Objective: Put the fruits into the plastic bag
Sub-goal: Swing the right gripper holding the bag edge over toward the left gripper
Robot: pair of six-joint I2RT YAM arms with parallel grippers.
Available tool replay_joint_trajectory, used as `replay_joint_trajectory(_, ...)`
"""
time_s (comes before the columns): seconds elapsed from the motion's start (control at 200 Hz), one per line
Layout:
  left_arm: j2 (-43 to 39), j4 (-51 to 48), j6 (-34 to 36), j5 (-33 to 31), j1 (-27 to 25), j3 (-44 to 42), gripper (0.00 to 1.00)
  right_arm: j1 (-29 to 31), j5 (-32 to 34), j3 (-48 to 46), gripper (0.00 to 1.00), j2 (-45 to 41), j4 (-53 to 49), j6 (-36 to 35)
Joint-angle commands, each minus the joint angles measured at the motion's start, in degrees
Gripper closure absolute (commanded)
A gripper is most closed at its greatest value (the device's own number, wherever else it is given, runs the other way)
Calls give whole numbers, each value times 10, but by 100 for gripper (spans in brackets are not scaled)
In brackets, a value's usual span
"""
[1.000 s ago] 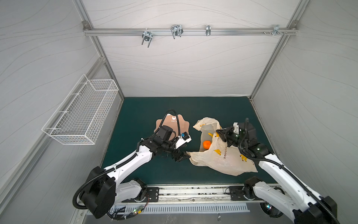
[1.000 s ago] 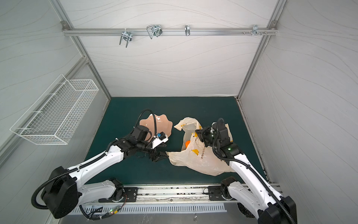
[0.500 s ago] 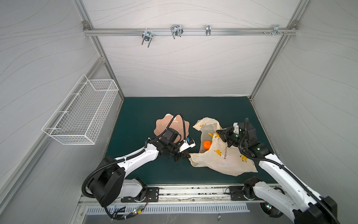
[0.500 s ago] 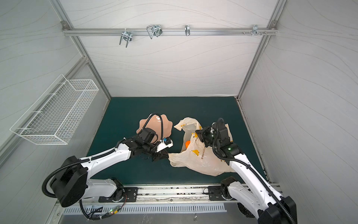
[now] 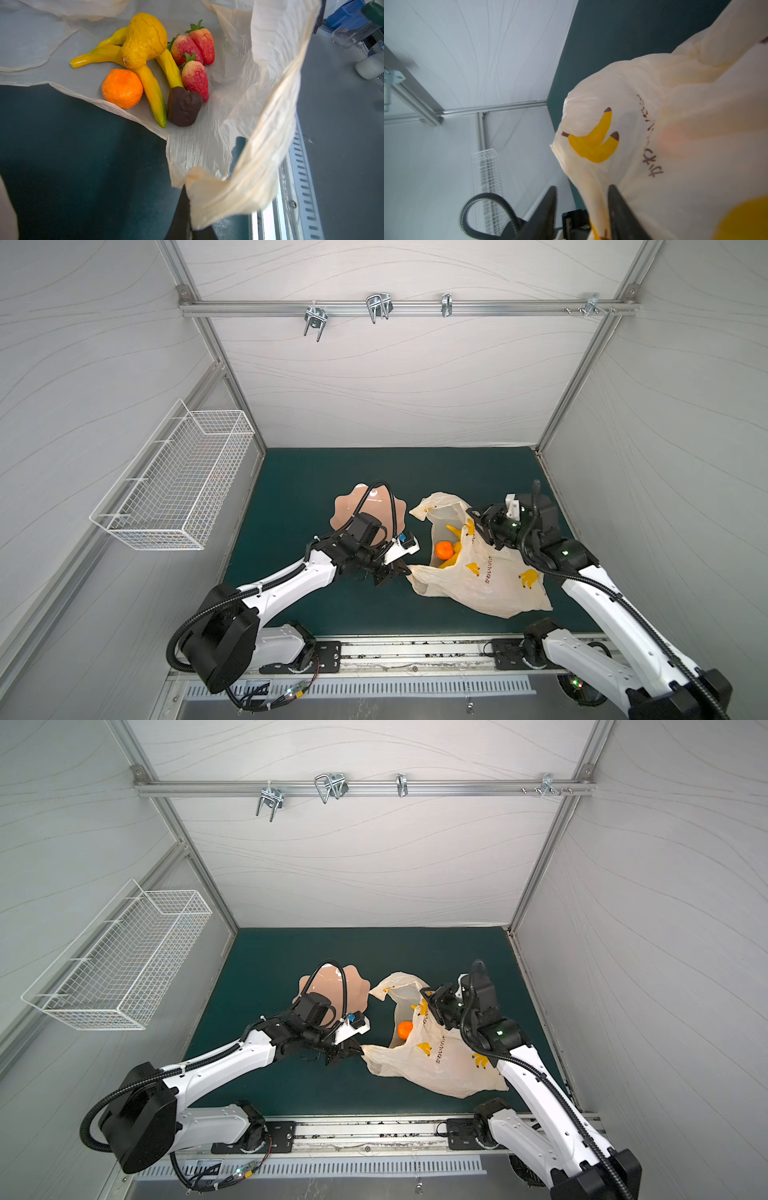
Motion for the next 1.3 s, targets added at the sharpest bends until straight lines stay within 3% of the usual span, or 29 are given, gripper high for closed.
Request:
replay_joint_trajectory(0.0, -17, 25, -7, 14, -2, -2, 100, -22, 7, 60, 32, 12, -120, -108)
replay_joint_trajectory(0.1, -24, 30, -15, 13, -3, -6, 100, -32, 18, 155, 19, 51, -197, -257)
replay_joint_trajectory(0.26, -40, 37, -27, 14, -5, -18, 100, -33, -3, 343, 14, 161, -304, -502)
replay_joint_trajectory(0.365, -47, 38, -31, 9, -11, -25, 100, -24, -17, 437, 13, 227, -354, -607)
replay_joint_trajectory(0.495, -62, 47, -47, 1, -12, -35, 100, 34, -4, 499, 11, 292, -382, -712)
replay_joint_trajectory(0.685, -79, 47, -59, -5, -19, -43, 100, 128, 52, 561, 11, 391, -426, -832)
replay_joint_trajectory(0.81, -87, 41, -60, -12, -24, -44, 100, 192, 119, 557, 11, 428, -402, -909)
replay_joint_trajectory(1.296, -101, 37, -66, -24, -32, -47, 100, 235, 201, 575, 11, 553, -367, -1006)
